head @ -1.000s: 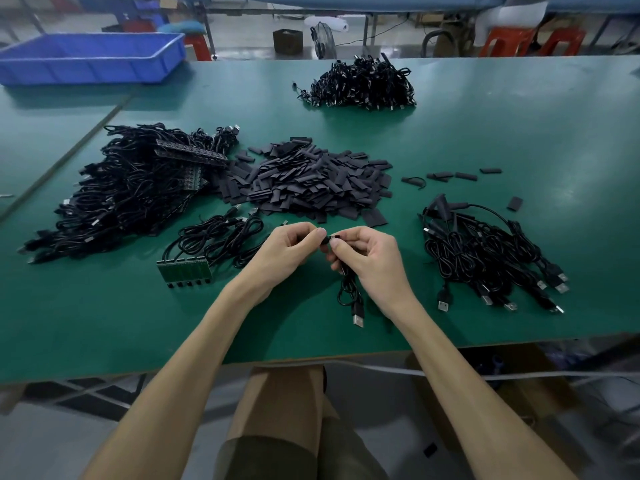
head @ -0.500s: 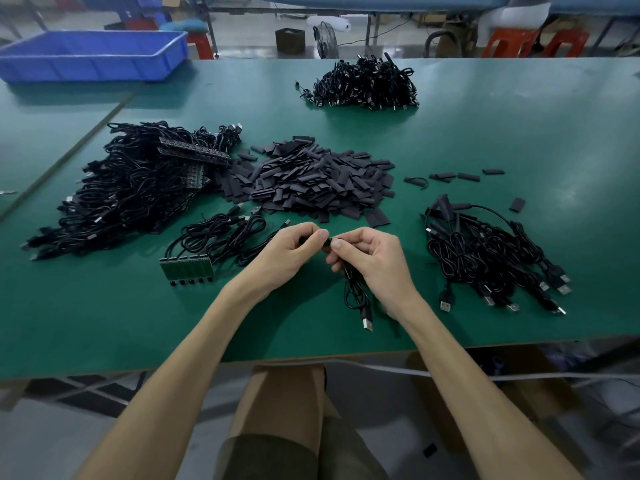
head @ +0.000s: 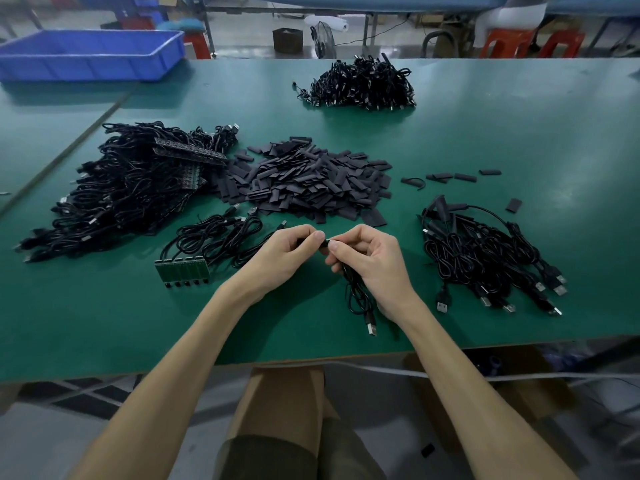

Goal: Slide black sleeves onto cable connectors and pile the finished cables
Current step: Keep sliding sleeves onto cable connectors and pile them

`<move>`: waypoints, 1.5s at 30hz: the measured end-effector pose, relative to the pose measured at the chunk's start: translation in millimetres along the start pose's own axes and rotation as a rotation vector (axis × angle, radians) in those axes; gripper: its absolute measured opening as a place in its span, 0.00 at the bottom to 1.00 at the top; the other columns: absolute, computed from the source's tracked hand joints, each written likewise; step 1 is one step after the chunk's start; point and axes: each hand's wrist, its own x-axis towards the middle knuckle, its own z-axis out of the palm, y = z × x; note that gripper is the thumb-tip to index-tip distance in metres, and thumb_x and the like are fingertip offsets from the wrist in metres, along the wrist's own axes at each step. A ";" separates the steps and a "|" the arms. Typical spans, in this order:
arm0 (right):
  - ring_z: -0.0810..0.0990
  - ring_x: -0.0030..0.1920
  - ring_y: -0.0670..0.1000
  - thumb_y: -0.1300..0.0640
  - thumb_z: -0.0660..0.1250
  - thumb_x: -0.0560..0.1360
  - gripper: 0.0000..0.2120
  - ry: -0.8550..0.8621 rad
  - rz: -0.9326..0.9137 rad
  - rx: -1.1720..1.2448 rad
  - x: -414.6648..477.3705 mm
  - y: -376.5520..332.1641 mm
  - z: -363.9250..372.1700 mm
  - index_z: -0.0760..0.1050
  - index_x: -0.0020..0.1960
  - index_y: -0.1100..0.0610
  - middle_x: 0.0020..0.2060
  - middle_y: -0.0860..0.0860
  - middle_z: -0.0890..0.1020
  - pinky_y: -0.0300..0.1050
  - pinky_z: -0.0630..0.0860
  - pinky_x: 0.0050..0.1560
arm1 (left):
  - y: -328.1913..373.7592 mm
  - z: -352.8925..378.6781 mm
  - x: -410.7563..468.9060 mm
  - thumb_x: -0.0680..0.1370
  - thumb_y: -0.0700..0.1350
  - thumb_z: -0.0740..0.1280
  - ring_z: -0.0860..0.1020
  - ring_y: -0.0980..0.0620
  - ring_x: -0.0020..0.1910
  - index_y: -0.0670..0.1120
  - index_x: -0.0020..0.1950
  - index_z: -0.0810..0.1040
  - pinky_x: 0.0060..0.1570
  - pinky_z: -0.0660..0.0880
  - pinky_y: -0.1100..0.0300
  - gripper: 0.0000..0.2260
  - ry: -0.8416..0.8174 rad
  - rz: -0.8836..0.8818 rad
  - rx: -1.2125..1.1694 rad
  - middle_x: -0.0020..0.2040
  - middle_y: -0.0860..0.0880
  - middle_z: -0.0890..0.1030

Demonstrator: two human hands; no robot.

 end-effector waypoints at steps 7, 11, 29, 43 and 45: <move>0.84 0.36 0.52 0.64 0.73 0.78 0.02 0.010 -0.016 -0.002 0.1 1.4 -0.8 0.83 0.46 0.60 0.37 0.57 0.87 0.41 0.80 0.41 | 5.3 -4.2 0.5 0.86 0.53 0.59 0.63 0.48 0.33 0.50 0.44 0.81 0.34 0.61 0.55 0.16 -0.070 -0.005 0.025 0.34 0.46 0.67; 0.84 0.35 0.52 0.64 0.73 0.78 0.02 0.031 -0.023 0.005 0.5 1.7 -1.2 0.82 0.46 0.61 0.35 0.56 0.86 0.41 0.80 0.40 | 7.0 -5.8 0.5 0.86 0.52 0.59 0.63 0.51 0.34 0.52 0.41 0.79 0.34 0.61 0.57 0.17 -0.062 -0.020 -0.009 0.34 0.50 0.67; 0.85 0.36 0.52 0.65 0.74 0.77 0.01 -0.030 0.010 0.027 1.0 4.1 1.3 0.83 0.47 0.62 0.36 0.59 0.87 0.41 0.81 0.40 | 9.5 -6.4 -3.1 0.87 0.50 0.57 0.67 0.58 0.35 0.56 0.40 0.78 0.37 0.64 0.63 0.18 -0.158 0.036 0.046 0.34 0.59 0.74; 0.86 0.39 0.52 0.61 0.74 0.78 0.02 -0.021 -0.013 0.020 2.3 4.9 1.7 0.84 0.49 0.60 0.38 0.57 0.87 0.42 0.81 0.44 | 8.1 -3.0 -4.3 0.87 0.49 0.57 0.70 0.63 0.33 0.53 0.42 0.78 0.36 0.66 0.72 0.16 -0.082 0.023 -0.027 0.34 0.62 0.76; 0.86 0.40 0.52 0.61 0.72 0.80 0.03 -0.018 0.009 0.038 2.4 4.5 1.2 0.83 0.51 0.61 0.39 0.57 0.87 0.42 0.82 0.46 | 7.7 -3.4 -5.1 0.87 0.49 0.57 0.70 0.63 0.33 0.51 0.43 0.78 0.35 0.66 0.71 0.16 -0.070 0.018 -0.033 0.35 0.61 0.76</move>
